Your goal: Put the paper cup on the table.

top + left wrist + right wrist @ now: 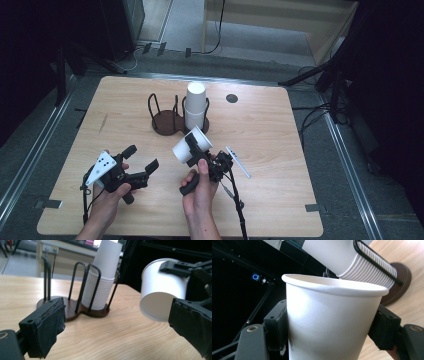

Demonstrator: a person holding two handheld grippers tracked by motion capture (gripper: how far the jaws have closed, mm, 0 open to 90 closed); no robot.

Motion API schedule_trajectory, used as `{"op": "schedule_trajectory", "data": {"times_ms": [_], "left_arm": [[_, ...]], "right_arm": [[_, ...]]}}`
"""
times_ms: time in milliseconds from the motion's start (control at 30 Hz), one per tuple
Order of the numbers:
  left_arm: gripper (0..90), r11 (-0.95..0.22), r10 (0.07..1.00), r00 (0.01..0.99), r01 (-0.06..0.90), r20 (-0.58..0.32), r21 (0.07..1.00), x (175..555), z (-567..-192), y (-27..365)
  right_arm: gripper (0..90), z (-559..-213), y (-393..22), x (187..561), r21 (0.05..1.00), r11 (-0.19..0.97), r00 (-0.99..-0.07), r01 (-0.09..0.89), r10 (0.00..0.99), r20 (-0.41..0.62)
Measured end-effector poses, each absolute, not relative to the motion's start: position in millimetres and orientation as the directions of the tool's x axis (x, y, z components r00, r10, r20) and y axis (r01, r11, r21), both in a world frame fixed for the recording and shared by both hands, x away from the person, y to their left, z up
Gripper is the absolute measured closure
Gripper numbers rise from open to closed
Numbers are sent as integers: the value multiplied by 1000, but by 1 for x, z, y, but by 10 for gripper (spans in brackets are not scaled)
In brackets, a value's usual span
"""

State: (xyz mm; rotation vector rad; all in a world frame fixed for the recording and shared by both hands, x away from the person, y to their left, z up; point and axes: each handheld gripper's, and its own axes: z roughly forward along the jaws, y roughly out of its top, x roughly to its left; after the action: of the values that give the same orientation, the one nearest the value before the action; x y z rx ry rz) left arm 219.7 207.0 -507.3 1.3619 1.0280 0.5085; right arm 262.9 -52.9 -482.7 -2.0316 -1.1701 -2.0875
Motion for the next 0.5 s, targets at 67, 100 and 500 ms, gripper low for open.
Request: {"op": "schedule_trajectory", "data": {"times_ms": [67, 100, 500], "left_arm": [[13, 190, 817, 488, 274, -307, 943, 221, -508, 210], [0, 185, 820, 482, 286, -309, 940, 222, -509, 213], [0, 55, 897, 392, 356, -203, 933, 226, -521, 234]], "right_arm": [[280, -483, -53, 263, 513, -717, -175, 472, 495, 851], [280, -483, -53, 263, 525, -713, -183, 464, 503, 845], [280, -487, -47, 261, 698, -628, -278, 344, 642, 714]]}}
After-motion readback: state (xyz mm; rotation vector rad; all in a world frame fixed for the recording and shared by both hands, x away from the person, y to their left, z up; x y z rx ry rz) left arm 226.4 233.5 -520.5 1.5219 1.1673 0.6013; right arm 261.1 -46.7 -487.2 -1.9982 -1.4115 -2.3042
